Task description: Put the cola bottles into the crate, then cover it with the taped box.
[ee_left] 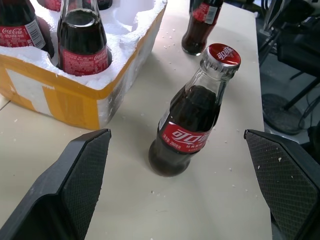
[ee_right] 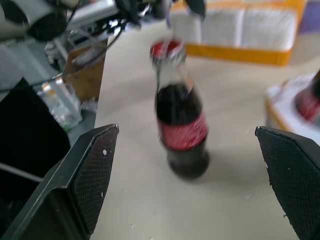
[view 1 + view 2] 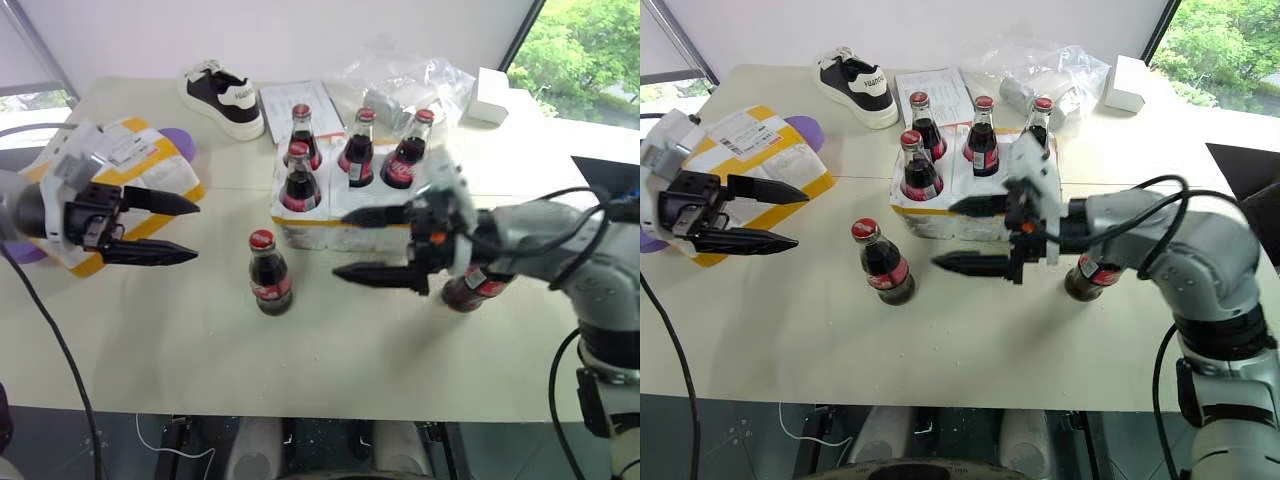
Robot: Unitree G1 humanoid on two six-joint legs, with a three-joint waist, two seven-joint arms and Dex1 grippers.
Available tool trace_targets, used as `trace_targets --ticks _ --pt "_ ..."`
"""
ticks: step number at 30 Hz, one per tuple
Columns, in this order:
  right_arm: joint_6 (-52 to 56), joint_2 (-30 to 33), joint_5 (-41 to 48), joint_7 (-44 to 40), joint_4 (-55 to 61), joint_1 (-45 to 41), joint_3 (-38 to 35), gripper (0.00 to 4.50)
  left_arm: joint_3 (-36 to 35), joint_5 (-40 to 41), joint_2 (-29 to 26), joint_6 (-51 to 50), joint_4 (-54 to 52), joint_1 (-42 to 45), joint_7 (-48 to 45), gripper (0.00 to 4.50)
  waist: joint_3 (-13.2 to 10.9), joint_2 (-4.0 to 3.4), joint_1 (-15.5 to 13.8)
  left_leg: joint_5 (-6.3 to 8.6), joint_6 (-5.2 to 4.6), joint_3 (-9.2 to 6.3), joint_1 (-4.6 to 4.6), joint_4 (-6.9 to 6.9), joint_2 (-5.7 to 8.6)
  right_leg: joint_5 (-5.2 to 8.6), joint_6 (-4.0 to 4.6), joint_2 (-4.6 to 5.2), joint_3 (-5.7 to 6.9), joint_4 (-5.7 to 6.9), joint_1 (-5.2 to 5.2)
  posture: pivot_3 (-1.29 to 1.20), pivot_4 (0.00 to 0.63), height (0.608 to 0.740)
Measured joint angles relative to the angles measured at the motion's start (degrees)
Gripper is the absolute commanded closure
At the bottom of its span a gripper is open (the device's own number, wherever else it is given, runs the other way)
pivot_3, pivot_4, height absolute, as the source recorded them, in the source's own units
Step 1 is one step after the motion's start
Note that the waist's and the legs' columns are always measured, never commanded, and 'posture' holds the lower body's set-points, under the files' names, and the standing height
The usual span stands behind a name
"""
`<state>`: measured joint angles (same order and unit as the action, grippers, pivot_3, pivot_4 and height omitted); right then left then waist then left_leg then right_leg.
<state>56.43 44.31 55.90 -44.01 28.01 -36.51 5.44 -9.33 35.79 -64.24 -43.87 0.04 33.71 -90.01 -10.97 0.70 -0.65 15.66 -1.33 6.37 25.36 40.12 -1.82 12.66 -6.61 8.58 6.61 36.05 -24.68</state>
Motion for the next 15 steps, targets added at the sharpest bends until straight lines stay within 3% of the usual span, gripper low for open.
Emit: trace_targets --ticks 6,15 --pt "-4.69 -2.10 -8.28 -1.70 0.97 3.16 5.90 0.00 -0.33 0.03 -0.47 0.51 -0.09 -2.18 -0.16 0.03 0.00 0.00 0.10 0.00 0.01 0.00 0.00 -0.01 -0.01 0.00 0.00 -0.02 0.00 0.01 -0.02 0.00 0.150 0.740" --pt "-9.22 -12.52 -16.77 0.56 -4.58 5.02 10.32 0.00 -0.61 0.46 -1.53 1.66 -1.18 -4.75 -0.90 0.03 0.00 0.00 0.14 -0.02 0.04 0.08 0.00 -0.01 -0.01 0.01 0.00 -0.03 0.01 0.03 -0.02 0.00 0.150 0.740"
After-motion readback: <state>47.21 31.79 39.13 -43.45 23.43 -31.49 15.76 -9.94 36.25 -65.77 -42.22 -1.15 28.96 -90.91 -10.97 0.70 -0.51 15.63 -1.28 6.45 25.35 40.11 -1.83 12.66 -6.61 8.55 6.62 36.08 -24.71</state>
